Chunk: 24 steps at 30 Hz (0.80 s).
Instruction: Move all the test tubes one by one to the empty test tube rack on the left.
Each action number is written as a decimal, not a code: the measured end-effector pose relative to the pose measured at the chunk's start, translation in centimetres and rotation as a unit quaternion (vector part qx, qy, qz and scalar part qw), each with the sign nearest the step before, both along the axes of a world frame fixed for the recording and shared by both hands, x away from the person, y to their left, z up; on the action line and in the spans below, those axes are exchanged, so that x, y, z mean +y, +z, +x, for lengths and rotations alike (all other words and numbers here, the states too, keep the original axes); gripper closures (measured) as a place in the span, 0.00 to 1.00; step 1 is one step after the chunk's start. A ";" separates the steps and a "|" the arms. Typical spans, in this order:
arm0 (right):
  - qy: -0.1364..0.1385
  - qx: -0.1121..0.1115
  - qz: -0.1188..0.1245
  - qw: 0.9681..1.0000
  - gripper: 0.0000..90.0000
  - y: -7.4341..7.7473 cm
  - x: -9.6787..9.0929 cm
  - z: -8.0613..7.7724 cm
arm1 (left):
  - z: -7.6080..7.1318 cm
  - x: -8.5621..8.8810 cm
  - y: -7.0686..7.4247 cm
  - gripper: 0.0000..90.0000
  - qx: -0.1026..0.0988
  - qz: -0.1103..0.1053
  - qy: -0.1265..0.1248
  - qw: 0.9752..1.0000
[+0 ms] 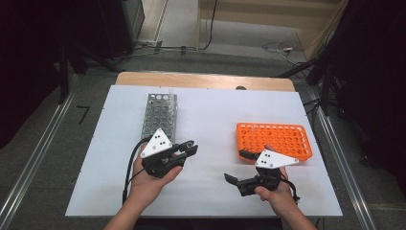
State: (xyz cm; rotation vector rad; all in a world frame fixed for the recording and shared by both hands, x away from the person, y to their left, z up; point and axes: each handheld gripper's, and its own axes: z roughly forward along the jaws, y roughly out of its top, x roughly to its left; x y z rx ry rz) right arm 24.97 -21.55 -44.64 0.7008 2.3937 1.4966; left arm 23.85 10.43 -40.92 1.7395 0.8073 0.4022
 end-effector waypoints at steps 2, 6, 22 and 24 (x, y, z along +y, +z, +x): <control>-0.003 0.000 0.003 1.000 0.02 -0.1 -0.6 0.0 | 0.4 0.2 0.3 0.85 -0.003 0.006 0.006 1.000; -0.020 -0.003 0.003 1.000 0.02 -0.2 -1.8 0.0 | 1.3 0.9 0.7 0.85 -0.007 0.008 0.017 1.000; -0.074 -0.005 0.007 0.997 0.02 -0.9 -6.6 -0.3 | 5.2 3.5 1.6 0.85 -0.004 0.016 0.060 0.998; -0.080 0.000 0.009 0.997 0.02 -1.0 -7.3 -0.3 | 5.7 3.7 1.6 0.85 -0.003 0.016 0.063 0.998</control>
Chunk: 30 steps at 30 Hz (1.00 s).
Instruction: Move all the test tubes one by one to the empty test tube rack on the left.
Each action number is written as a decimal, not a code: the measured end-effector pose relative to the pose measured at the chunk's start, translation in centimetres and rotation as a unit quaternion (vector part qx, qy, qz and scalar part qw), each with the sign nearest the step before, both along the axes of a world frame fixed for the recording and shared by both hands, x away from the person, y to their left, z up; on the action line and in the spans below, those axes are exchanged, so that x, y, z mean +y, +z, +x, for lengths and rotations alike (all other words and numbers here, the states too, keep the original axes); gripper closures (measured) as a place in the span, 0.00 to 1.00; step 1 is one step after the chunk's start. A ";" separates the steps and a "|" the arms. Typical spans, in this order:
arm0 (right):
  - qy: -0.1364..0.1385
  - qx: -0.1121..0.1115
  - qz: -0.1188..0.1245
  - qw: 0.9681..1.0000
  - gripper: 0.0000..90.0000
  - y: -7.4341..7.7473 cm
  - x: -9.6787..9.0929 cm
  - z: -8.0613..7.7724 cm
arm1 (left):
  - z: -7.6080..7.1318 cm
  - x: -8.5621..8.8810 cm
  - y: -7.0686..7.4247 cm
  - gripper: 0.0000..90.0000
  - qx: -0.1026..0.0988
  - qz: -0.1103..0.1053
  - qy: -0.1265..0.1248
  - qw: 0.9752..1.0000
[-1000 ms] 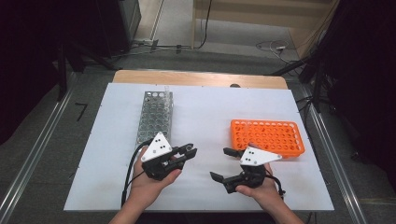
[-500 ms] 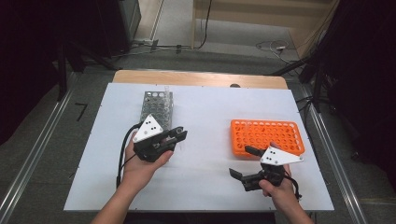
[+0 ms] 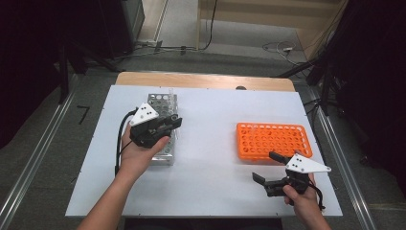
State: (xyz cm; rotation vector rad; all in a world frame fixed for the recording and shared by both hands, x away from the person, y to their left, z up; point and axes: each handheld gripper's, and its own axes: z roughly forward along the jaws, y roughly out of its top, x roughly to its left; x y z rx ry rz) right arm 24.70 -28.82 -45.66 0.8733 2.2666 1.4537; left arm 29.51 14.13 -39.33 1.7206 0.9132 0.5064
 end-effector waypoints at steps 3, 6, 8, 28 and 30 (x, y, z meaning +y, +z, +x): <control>-0.006 0.004 0.007 1.000 0.02 -0.2 -1.1 0.0 | 0.6 0.3 0.0 0.85 0.001 -0.002 0.005 1.000; -0.016 0.005 0.007 1.000 0.02 -0.5 -2.0 0.0 | 1.1 0.7 0.1 0.85 0.003 -0.003 0.012 1.000; -0.020 0.003 0.008 1.000 0.02 -0.5 -2.6 0.1 | 1.5 1.0 0.1 0.85 0.003 -0.005 0.017 1.000; -0.059 -0.001 0.011 0.998 0.02 -0.9 -4.8 1.2 | 6.5 2.0 0.4 0.85 -0.006 0.016 0.081 0.997; -0.058 -0.002 0.011 0.998 0.02 -0.9 -4.8 1.2 | 6.9 1.9 0.3 0.85 -0.009 0.018 0.085 0.996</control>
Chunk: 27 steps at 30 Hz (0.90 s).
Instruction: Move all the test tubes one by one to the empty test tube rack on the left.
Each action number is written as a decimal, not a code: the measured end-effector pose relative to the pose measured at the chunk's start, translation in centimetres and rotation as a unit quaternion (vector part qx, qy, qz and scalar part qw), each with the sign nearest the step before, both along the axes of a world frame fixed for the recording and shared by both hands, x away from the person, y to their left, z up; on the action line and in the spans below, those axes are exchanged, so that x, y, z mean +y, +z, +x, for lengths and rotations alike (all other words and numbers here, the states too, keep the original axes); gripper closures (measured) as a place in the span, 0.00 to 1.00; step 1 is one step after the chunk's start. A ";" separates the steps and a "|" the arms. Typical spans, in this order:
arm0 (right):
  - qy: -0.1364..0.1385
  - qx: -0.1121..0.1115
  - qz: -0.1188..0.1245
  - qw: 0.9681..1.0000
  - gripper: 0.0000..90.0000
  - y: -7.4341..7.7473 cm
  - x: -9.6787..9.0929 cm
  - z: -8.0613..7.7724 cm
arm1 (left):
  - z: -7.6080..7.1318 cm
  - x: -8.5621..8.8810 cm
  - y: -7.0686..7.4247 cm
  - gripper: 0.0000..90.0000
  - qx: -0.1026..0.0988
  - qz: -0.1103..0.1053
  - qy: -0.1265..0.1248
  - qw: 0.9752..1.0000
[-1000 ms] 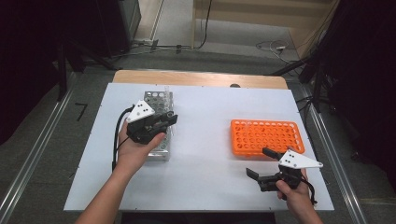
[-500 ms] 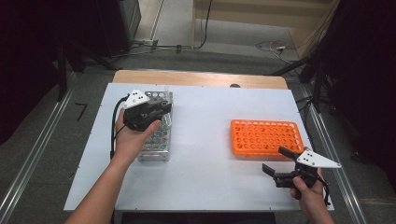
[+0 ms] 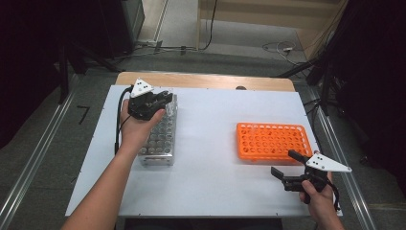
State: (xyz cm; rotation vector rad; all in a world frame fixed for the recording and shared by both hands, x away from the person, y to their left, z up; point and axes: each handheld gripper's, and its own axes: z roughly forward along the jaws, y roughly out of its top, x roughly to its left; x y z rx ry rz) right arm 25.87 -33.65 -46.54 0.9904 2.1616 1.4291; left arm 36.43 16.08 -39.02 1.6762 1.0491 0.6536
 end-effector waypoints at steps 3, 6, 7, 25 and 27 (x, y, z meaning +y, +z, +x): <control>0.000 0.000 0.000 1.000 0.02 0.0 0.0 0.0 | 0.4 -0.2 -0.3 0.85 -0.001 0.001 0.005 1.000; 0.000 0.001 0.000 1.000 0.02 0.0 0.0 0.0 | 0.8 -0.4 -0.7 0.85 0.000 0.007 0.008 1.000; 0.000 0.001 0.000 1.000 0.02 0.0 0.0 0.0 | 0.9 -0.4 -0.8 0.85 -0.001 0.010 0.008 1.000; 0.000 0.002 -0.002 1.000 0.02 -0.1 0.1 0.0 | 1.3 -0.9 -3.0 0.85 0.019 0.024 0.028 0.999; -0.001 0.003 -0.002 1.000 0.02 -0.1 0.1 0.0 | 1.3 -1.0 -3.1 0.85 0.022 0.029 0.029 0.999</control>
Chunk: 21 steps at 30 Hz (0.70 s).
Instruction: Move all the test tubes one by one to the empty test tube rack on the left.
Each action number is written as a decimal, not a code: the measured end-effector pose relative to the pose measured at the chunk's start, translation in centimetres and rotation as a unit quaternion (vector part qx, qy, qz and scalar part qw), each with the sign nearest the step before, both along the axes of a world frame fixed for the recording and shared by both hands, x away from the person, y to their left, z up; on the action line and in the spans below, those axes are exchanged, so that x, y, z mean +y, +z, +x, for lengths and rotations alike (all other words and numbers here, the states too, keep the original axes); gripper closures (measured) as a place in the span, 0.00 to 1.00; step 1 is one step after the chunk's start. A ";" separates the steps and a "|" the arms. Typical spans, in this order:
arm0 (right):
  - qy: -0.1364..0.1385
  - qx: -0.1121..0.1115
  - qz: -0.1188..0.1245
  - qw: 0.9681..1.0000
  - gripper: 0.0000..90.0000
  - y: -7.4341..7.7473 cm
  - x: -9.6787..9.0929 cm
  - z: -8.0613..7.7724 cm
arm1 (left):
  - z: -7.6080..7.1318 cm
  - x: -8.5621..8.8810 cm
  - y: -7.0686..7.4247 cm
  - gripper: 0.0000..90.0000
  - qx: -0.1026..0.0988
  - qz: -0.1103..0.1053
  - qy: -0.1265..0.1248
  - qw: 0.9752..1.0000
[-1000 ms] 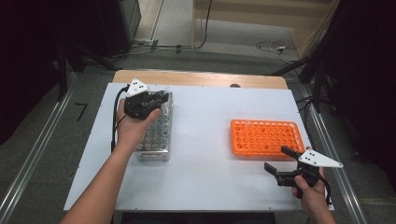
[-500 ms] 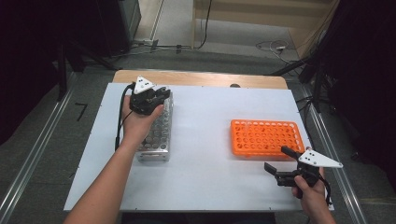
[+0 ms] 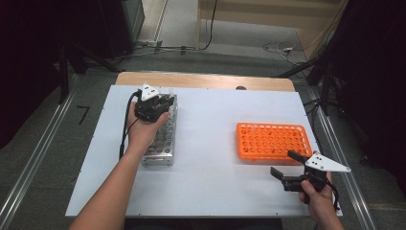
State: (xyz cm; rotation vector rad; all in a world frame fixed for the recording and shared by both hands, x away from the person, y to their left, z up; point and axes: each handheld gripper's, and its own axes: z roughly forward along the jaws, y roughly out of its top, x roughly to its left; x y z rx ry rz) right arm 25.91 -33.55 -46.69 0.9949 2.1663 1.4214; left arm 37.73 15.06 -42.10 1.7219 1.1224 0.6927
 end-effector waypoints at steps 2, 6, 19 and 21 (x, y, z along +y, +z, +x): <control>0.000 0.001 0.000 1.000 0.02 0.0 0.0 0.0 | 0.0 -0.1 -0.1 0.85 0.006 0.006 -0.002 1.000; 0.000 0.002 0.000 1.000 0.02 -0.1 0.0 0.0 | 0.1 -0.2 -0.4 0.85 0.022 0.011 0.002 1.000; 0.003 0.003 -0.001 1.000 0.02 -0.2 0.1 0.1 | 0.4 -0.4 -1.1 0.83 0.065 0.029 0.001 0.997; 0.003 0.004 -0.002 1.000 0.02 -0.2 0.1 0.1 | 0.4 -0.3 -1.1 0.80 0.065 0.024 0.001 0.998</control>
